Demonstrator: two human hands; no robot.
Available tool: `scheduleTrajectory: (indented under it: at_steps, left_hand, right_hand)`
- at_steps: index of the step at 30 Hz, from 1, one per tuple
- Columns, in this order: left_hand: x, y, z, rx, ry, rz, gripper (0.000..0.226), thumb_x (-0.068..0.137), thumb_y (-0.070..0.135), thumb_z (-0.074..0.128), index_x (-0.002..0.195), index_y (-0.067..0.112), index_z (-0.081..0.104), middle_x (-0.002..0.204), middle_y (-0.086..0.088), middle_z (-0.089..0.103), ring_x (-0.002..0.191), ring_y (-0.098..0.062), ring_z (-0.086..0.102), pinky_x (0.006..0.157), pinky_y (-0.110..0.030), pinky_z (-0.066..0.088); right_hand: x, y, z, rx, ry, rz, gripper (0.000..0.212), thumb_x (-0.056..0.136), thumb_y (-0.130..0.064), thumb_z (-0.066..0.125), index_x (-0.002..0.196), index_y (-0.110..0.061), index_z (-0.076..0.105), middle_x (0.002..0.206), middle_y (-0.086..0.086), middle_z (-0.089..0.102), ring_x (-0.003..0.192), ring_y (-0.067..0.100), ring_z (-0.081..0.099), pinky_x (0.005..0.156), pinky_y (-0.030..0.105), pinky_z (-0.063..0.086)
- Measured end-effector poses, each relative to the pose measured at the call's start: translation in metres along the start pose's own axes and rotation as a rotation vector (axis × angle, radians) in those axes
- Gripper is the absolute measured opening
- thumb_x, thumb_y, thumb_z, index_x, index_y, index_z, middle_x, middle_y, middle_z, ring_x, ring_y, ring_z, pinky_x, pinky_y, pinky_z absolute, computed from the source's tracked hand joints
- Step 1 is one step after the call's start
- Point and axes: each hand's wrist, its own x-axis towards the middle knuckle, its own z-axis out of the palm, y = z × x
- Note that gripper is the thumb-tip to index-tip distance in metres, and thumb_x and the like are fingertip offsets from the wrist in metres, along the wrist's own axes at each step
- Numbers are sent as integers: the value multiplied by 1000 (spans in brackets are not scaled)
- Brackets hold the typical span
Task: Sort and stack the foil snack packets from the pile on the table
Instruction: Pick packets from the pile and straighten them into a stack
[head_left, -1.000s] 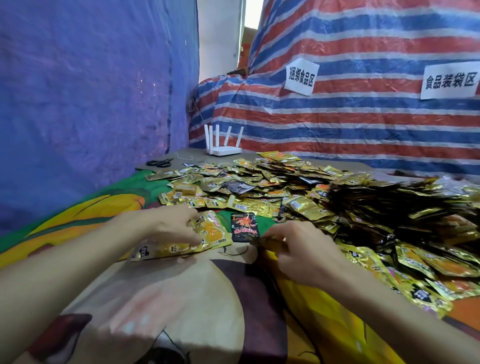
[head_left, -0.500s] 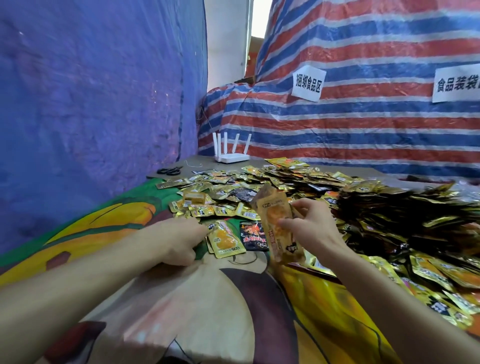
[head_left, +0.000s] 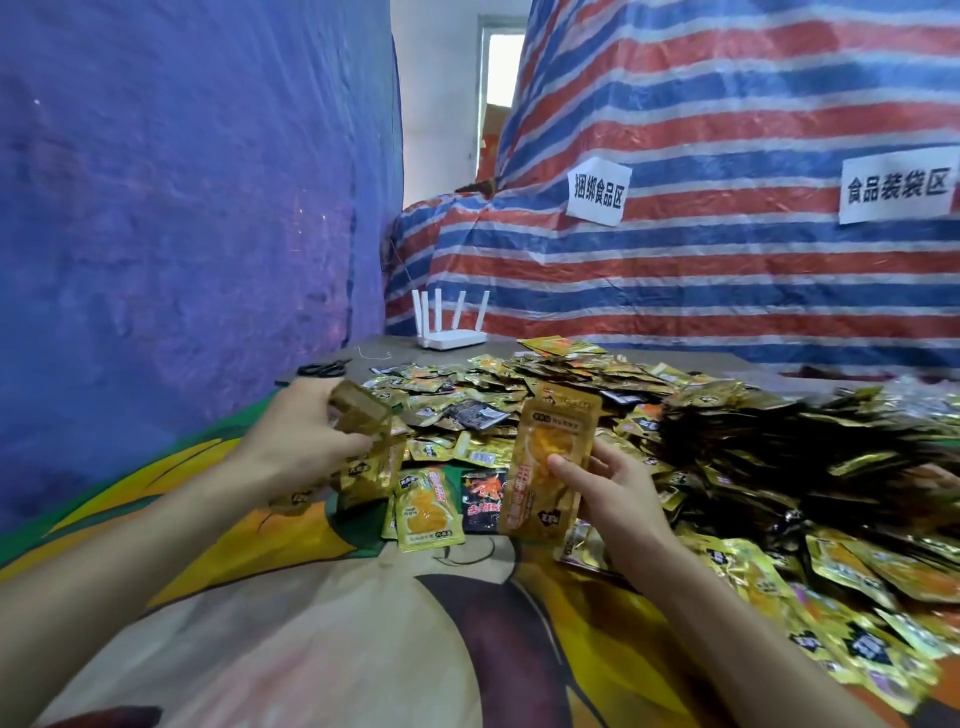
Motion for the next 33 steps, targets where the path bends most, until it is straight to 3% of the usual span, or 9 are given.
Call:
scheduleTrajectory:
  at_steps: [10, 14, 17, 20, 22, 25, 27, 29, 33]
  left_hand:
    - [15, 28, 13, -634, 22, -423, 42, 45, 4, 91, 83, 9, 73, 72, -9, 76, 63, -24, 74, 57, -31, 56]
    - [21, 40, 16, -701, -10, -332, 37, 53, 7, 89, 86, 6, 73, 78, -12, 77, 69, -27, 76, 52, -32, 59]
    - [22, 52, 19, -534, -25, -135, 30, 60, 18, 89, 85, 12, 74, 76, -2, 77, 71, -17, 75, 61, -31, 57]
    - [21, 65, 29, -447, -54, -23, 14, 73, 18, 86, 85, 17, 78, 83, 0, 78, 80, -20, 76, 79, -42, 58]
    - [18, 75, 40, -450, -67, 9, 11, 78, 18, 83, 88, 16, 78, 83, 0, 78, 81, -21, 75, 79, -43, 60]
    - [15, 84, 60, -498, 12, 29, 12, 82, 23, 80, 89, 16, 74, 82, -2, 77, 79, -21, 74, 70, -35, 60]
    - [13, 84, 79, -509, 129, 1, 14, 86, 30, 76, 89, 16, 72, 83, -3, 75, 77, -21, 72, 66, -29, 58]
    - [8, 81, 102, -582, 235, -119, 27, 94, 41, 65, 97, 15, 71, 92, -4, 74, 87, -22, 69, 77, -34, 57]
    - [-13, 78, 145, -1114, 193, -406, 55, 90, 58, 57, 122, 13, 61, 120, -5, 66, 111, -22, 63, 94, -45, 50]
  right_hand:
    - [-4, 5, 7, -50, -139, -52, 19, 93, -5, 68, 99, -22, 75, 99, 1, 79, 95, 18, 75, 90, 41, 59]
    - [-5, 5, 8, -4, -180, -69, 18, 95, -5, 66, 105, -18, 74, 99, 2, 79, 93, 17, 75, 76, 29, 60]
    - [-6, 2, 6, 65, -169, -106, 17, 95, -8, 66, 111, -12, 69, 98, 5, 79, 89, 16, 75, 68, 23, 58]
    - [-6, -1, 5, 50, -143, -185, 21, 92, -21, 67, 109, -9, 69, 100, 8, 77, 92, 17, 74, 74, 26, 58]
    - [-7, -2, 4, 16, -146, -202, 31, 87, -32, 66, 106, -8, 71, 100, 12, 75, 91, 20, 72, 77, 30, 58]
    - [-9, 0, 6, 57, -162, -155, 19, 98, -19, 59, 108, -6, 69, 103, 19, 72, 91, 20, 70, 81, 38, 58]
    - [-11, 1, 8, 83, -145, -118, 18, 102, -14, 54, 114, -7, 66, 105, 17, 73, 92, 21, 70, 83, 41, 59]
    - [-13, 4, 11, 88, -118, -89, 17, 104, -17, 52, 117, -11, 62, 105, 15, 74, 92, 23, 72, 81, 45, 60]
    - [-14, 8, 13, 60, -47, -64, 16, 105, -13, 51, 119, -13, 59, 105, 12, 75, 96, 27, 73, 84, 43, 61]
